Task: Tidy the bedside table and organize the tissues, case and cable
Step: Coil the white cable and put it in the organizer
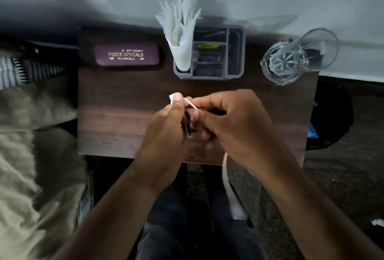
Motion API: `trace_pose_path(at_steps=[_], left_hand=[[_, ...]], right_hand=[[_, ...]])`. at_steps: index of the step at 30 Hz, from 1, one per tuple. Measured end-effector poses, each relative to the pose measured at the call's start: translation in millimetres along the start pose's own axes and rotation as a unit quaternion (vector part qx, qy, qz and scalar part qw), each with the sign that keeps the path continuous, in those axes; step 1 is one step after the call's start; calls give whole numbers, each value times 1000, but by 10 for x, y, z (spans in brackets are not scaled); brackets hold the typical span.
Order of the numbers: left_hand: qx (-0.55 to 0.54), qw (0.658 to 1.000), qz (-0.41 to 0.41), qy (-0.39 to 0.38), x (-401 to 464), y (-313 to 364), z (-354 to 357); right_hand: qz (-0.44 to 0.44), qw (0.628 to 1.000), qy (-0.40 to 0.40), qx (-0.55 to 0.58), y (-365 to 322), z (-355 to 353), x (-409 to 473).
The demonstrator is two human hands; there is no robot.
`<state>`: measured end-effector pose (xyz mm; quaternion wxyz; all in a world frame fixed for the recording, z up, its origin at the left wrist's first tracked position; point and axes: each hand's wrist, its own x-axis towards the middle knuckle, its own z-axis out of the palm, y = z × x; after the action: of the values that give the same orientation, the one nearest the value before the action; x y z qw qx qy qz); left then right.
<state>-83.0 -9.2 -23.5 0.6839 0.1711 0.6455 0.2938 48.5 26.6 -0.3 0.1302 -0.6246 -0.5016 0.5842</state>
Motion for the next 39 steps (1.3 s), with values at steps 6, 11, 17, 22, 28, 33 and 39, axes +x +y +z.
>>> trace_pose_path(at_steps=[6, 11, 17, 22, 28, 33, 39], left_hand=[[-324, 945, -25, -29, 116, 203, -23], [-405, 894, -59, -183, 119, 361, -231], [-176, 943, -87, -270, 20, 265, -332], [35, 959, -40, -279, -15, 200, -276], [161, 969, 25, -185, 3, 142, -205], [67, 996, 34, -49, 120, 50, -22], [-181, 981, -68, -30, 215, 148, 26]], right_hand=[[60, 985, -66, 146, 120, -147, -209], [157, 935, -319, 10, 251, -463, -164], [114, 980, -150, -64, 177, -544, 108], [70, 984, -101, -127, 85, -314, 292], [15, 994, -97, -40, -7, -384, 362], [-33, 999, 28, -11, 0, -99, 226], [-8, 994, 10, 110, 110, 120, -6]])
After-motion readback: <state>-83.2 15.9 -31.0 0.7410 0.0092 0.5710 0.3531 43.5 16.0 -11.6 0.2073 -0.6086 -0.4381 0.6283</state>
